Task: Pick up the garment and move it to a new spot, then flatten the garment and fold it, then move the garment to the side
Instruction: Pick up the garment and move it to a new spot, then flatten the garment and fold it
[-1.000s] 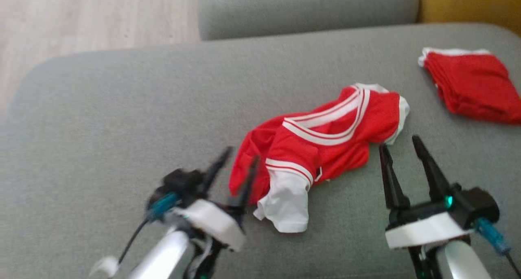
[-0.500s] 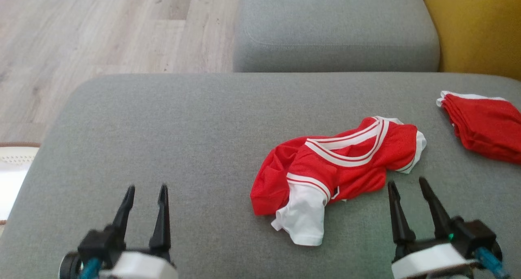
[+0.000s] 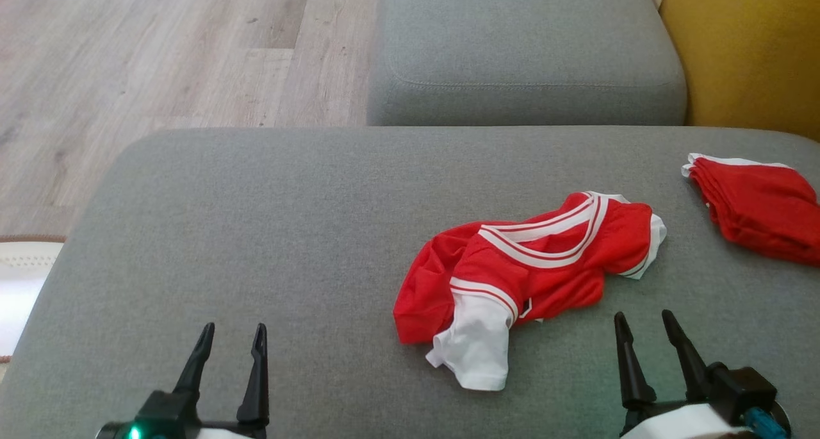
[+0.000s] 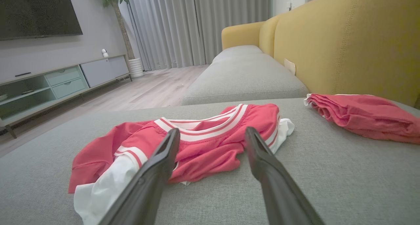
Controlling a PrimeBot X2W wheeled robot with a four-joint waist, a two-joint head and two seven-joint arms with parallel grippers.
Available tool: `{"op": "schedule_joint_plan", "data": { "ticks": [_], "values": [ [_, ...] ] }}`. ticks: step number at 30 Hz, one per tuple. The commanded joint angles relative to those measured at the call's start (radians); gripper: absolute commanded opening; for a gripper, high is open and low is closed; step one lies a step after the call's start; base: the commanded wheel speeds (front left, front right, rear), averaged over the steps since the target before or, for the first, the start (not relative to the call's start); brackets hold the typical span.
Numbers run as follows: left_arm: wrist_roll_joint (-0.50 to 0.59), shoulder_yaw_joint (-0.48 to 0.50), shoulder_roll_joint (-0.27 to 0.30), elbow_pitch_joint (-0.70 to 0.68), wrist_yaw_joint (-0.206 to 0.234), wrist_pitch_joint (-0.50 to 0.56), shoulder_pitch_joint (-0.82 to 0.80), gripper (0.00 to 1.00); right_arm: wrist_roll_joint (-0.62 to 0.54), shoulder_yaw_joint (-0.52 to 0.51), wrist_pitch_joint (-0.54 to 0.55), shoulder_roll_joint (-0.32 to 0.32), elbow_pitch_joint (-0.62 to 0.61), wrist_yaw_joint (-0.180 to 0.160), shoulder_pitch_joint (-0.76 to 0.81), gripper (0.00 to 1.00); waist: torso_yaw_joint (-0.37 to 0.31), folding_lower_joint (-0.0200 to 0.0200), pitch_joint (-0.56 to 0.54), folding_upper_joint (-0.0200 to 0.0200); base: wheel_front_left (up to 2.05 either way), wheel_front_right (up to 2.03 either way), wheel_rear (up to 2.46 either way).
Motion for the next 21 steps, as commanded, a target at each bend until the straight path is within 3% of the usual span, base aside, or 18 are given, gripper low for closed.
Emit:
{"op": "schedule_joint_plan", "data": {
  "ticks": [1,21],
  "values": [
    [0.015,0.039,-0.013,-0.025,-0.013,-0.012,-0.043,1.00,0.001,0.014,-0.004,-0.005,-0.030,-0.002,-0.037,1.00,-0.005,0.0000,-0.001,-0.0001,0.00,0.00,0.00],
    [0.051,0.038,-0.029,0.001,-0.022,-0.012,-0.046,1.00,0.028,0.031,-0.004,-0.005,-0.028,-0.002,-0.028,1.00,-0.014,0.0000,-0.022,-0.0001,0.00,0.00,0.00]
  ]
}}
